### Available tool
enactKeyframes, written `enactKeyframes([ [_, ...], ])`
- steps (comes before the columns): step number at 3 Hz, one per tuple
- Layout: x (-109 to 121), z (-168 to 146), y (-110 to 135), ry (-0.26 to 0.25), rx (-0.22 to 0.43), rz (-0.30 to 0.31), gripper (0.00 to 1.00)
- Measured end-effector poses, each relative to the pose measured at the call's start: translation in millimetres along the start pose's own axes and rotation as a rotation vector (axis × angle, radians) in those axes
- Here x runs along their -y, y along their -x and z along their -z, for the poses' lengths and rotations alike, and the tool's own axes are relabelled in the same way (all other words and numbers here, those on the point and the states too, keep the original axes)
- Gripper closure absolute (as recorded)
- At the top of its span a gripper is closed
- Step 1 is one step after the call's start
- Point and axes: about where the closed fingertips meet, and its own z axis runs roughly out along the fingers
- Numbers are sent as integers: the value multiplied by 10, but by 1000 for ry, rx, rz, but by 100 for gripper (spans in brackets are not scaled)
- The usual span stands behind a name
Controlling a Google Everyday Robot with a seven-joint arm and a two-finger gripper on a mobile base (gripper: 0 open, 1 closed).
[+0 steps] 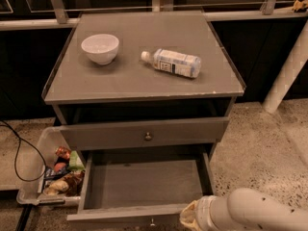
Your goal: Close middle drawer
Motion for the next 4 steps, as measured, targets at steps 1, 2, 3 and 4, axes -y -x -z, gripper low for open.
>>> enactKeyframes([
  [1,-102,-364,-107,22,15,34,100],
  [2,-158,-706,-280,27,-12,48,100],
  [3,-11,-955,-542,-2,-75,13,100],
  [4,137,-998,-584,-13,-109,43,81],
])
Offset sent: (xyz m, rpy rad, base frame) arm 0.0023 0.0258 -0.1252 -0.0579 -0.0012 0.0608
